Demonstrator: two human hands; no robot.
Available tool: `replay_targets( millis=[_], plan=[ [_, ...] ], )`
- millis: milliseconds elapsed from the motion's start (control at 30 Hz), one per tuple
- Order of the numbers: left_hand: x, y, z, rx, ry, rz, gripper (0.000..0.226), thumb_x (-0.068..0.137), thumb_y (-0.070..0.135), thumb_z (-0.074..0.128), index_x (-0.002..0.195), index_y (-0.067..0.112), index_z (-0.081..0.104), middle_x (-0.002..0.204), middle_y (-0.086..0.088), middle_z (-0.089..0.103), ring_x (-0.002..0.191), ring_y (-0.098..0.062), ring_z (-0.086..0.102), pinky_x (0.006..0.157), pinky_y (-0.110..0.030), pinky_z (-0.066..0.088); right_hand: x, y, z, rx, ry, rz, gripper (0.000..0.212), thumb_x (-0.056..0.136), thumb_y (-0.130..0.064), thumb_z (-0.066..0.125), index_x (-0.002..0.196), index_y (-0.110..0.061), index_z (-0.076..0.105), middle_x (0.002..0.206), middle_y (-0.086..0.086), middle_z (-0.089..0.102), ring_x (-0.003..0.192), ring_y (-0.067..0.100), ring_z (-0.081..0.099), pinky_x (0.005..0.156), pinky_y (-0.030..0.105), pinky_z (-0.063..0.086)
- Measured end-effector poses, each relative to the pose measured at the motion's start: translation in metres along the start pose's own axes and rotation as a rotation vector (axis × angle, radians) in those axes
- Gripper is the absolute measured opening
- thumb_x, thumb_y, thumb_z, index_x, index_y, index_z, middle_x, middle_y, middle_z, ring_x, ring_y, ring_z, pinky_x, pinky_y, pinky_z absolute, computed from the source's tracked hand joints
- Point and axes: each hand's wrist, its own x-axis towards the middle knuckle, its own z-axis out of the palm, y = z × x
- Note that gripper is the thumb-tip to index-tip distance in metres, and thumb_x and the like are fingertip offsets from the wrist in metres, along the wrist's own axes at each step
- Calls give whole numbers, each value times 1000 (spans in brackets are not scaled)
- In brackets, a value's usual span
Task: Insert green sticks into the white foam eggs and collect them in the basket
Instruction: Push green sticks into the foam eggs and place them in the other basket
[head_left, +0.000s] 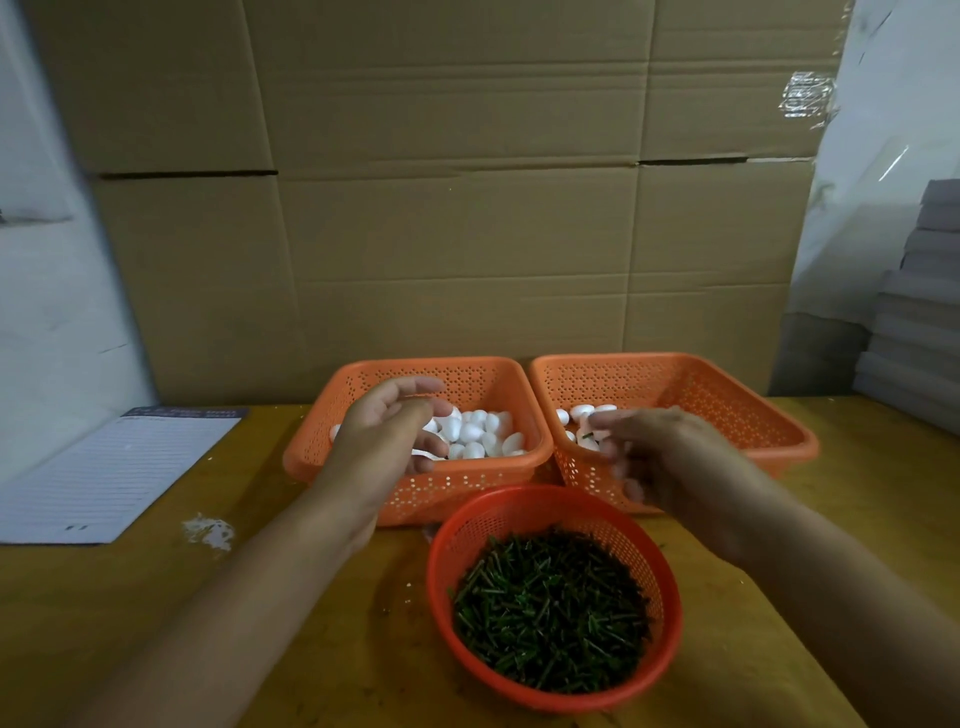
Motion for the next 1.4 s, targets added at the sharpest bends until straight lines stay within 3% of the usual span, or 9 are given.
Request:
replay_targets(
  millis=[133, 267, 400, 567, 767, 933, 1133, 1267, 1400],
  plan=[
    [2, 1, -4, 43, 8, 44, 25, 97, 7, 51, 107, 23, 67, 89, 7, 75, 60, -7, 64, 51, -20, 51, -15, 4, 21, -538, -311, -86, 13, 97, -20, 63, 107, -22, 71, 93, -3, 75, 79, 9, 68, 68, 21, 55],
    [4, -1, -6, 159, 4, 96, 30, 96, 5, 50, 106, 28, 66, 91, 12, 74, 62, -4, 65, 53, -20, 50, -20, 24, 39, -1157, -477, -407, 34, 93, -48, 63, 125, -35, 65, 124, -20, 63, 108, -8, 54, 91, 11, 41],
    [6, -2, -9, 297, -14, 178, 37, 94, 2, 48, 104, 34, 64, 92, 20, 72, 64, -2, 66, 54, -17, 50, -24, 47, 50, -1377, -568, -359, 58, 92, -63, 51, 144, -39, 41, 150, -16, 36, 138, 13, 31, 113, 41, 31],
    [8, -7, -7, 376, -43, 211, 34, 93, 7, 57, 102, 39, 64, 94, 24, 70, 71, -3, 70, 58, -16, 47, -24, 49, 50, -1435, -575, -390, 59, 94, -66, 43, 146, -42, 31, 153, -15, 29, 140, 16, 25, 112, 46, 29],
    [25, -5, 0, 559, -56, 264, 31, 90, 8, 64, 95, 38, 65, 97, 14, 69, 83, -1, 66, 80, -24, 52, -24, 50, 51, -1453, -581, -404, 58, 95, -65, 42, 147, -40, 34, 156, -11, 29, 141, 19, 26, 114, 49, 29],
    [61, -2, 7, 909, -242, 148, 22, 92, 19, 67, 113, 24, 69, 112, 8, 67, 106, -10, 62, 95, -29, 49, -23, 50, 51, -1443, -592, -390, 58, 95, -64, 42, 147, -40, 34, 157, -11, 27, 142, 19, 23, 115, 48, 26],
    [81, -8, 23, 1189, -405, -48, 36, 88, 28, 70, 124, 25, 65, 133, 1, 61, 116, -17, 59, 101, -38, 48, -23, 49, 51, -1441, -586, -384, 57, 95, -63, 43, 146, -39, 35, 156, -10, 28, 142, 21, 24, 115, 51, 25],
    [83, -13, 28, 1256, -431, -117, 41, 85, 40, 71, 124, 30, 67, 145, 4, 55, 125, -19, 56, 110, -42, 41, -23, 50, 51, -1405, -577, -400, 57, 94, -64, 43, 146, -39, 36, 158, -13, 25, 145, 16, 17, 116, 49, 20],
    [84, -20, 28, 1276, -414, -147, 39, 79, 59, 66, 114, 41, 70, 150, 10, 50, 139, -18, 44, 118, -50, 17, -19, 53, 50, -1384, -581, -410, 56, 95, -62, 44, 146, -39, 37, 158, -14, 24, 146, 13, 16, 116, 49, 21]
  ],
)
